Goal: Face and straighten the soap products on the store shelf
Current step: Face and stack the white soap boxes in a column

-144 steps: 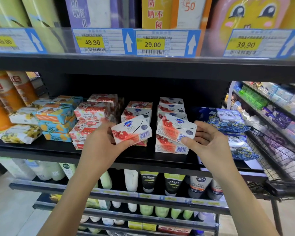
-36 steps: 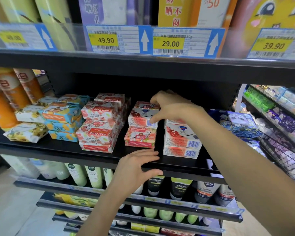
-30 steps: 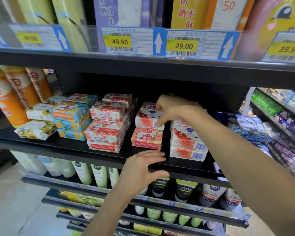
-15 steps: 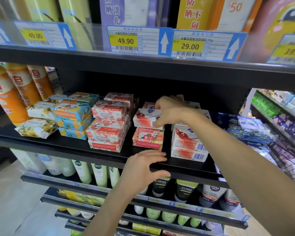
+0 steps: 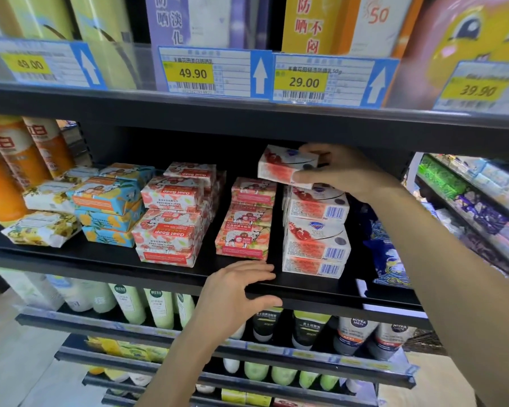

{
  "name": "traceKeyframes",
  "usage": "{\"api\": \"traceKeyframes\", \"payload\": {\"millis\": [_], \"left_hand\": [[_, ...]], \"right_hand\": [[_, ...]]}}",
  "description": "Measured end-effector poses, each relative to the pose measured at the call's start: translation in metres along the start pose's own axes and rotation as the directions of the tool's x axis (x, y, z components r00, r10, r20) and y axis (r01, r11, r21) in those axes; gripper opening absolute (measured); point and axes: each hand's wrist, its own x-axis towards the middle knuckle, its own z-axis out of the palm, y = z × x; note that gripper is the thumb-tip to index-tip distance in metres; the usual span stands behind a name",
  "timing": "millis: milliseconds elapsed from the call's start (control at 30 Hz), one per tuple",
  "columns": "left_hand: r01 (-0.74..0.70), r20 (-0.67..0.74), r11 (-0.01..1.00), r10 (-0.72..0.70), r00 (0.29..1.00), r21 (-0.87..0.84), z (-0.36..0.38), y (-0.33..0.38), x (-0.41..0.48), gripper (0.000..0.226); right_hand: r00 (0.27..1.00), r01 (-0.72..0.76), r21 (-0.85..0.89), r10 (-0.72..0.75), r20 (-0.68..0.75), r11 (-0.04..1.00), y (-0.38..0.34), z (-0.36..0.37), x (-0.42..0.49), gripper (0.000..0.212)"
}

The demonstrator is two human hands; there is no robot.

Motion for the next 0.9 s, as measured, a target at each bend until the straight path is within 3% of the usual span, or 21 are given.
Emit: {"api": "traceKeyframes", "payload": {"millis": [100, 367, 600, 900], "left_hand": [[-0.002, -0.005, 1.0, 0.002, 1.0, 0.001, 0.0, 0.0, 0.0, 0.049], [0.014, 0.003, 1.0, -0.014, 1.0, -0.003, -0.002, 0.001, 0.0, 0.049], [0.018, 0.009, 1.0, -0.018, 1.0, 0.002, -0.002, 0.001, -0.001, 0.048], [0.026, 0.01, 0.999, -0.026, 1.0, 0.032, -0.002, 0.002, -0.001, 0.047]], "right_hand": [[0.999, -0.013, 0.097, 0.018, -0.044, 0.995, 0.013, -0.011, 0.0, 0.049], [0.995, -0.045, 0.173, 0.06, -0.082, 0.984, 0.031, -0.028, -0.009, 0.048], [1.0, -0.01, 0.158, 0.014, -0.024, 0.987, 0.028, -0.027, -0.064, 0.065], [0.996, 0.015, 0.176, 0.001, -0.092, 0.984, 0.051, -0.003, -0.115, 0.075]]}}
